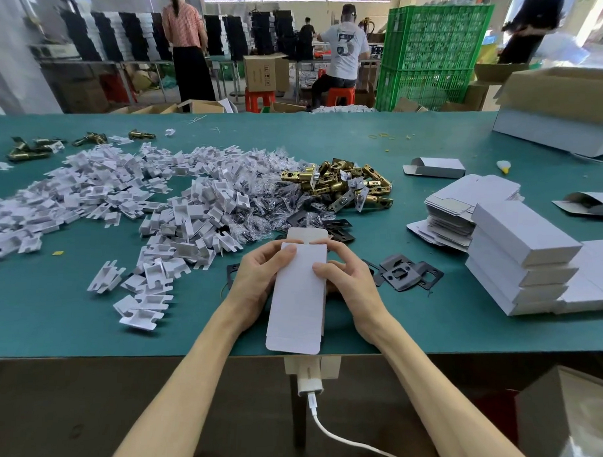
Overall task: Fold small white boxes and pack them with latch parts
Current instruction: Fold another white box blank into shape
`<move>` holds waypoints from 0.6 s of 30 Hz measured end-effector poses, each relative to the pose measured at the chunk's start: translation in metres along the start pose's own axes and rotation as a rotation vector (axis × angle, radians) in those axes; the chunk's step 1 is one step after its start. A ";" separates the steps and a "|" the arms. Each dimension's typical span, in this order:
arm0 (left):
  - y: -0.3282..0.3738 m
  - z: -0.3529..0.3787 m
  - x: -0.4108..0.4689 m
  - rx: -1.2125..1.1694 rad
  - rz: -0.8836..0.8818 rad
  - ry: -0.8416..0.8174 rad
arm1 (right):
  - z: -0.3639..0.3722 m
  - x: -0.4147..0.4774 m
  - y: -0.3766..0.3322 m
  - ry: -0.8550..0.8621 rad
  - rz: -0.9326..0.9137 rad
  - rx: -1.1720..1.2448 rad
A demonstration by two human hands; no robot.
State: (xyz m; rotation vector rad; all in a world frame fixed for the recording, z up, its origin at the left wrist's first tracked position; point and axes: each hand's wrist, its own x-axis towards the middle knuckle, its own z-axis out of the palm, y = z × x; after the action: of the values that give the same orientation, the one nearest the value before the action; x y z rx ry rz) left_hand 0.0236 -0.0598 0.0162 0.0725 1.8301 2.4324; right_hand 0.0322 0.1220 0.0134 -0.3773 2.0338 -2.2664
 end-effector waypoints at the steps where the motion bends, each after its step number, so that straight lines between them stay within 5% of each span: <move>1: 0.000 0.000 0.000 0.012 0.004 -0.011 | 0.000 0.000 0.000 0.005 0.005 0.002; 18: -0.003 -0.001 0.002 0.171 0.058 -0.002 | 0.001 0.004 0.008 0.157 0.014 -0.043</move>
State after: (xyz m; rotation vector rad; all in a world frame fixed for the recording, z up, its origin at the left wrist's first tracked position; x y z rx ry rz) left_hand 0.0212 -0.0596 0.0128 0.1430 2.0589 2.3052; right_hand 0.0274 0.1193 0.0060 -0.1925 2.1527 -2.3154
